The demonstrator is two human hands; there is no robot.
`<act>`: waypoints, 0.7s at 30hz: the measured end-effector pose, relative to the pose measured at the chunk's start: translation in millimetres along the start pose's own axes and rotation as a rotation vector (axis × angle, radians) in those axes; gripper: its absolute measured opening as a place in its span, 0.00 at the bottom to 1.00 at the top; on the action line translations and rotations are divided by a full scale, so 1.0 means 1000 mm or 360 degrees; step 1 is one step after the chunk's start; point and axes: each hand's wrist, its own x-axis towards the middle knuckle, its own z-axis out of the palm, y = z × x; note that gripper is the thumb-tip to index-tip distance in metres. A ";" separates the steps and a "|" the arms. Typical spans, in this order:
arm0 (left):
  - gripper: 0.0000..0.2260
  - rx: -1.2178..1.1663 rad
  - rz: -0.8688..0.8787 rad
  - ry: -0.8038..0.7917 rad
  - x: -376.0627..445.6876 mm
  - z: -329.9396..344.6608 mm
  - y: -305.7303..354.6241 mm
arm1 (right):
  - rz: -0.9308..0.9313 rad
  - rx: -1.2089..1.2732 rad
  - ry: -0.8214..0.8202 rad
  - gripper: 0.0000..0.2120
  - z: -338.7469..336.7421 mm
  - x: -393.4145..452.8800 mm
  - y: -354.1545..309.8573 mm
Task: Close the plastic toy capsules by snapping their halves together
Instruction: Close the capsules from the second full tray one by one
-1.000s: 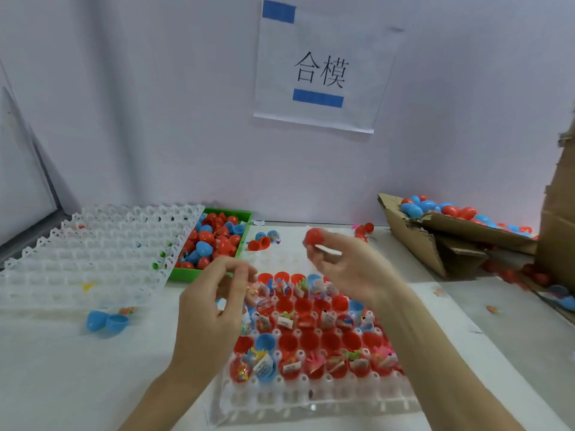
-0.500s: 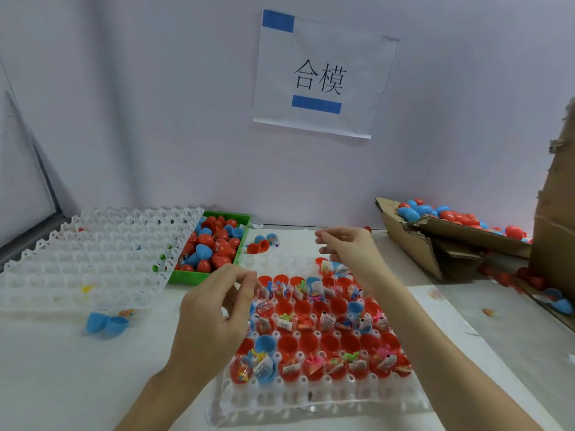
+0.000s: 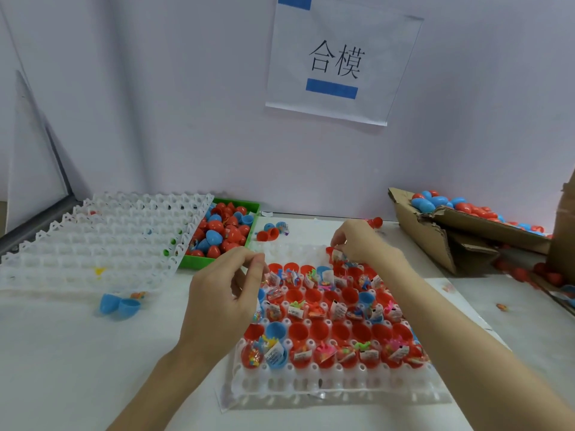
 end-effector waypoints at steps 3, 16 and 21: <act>0.10 -0.0005 0.0005 -0.0024 -0.001 0.001 0.000 | -0.0026 0.0108 -0.0002 0.10 0.000 0.004 0.002; 0.07 0.0001 -0.0154 -0.0310 -0.002 0.006 -0.005 | -0.0038 0.0273 0.0170 0.10 -0.034 0.000 -0.009; 0.21 0.0058 -0.0186 -0.0602 -0.004 0.006 -0.006 | -0.0236 0.0478 0.0004 0.05 -0.032 -0.047 -0.048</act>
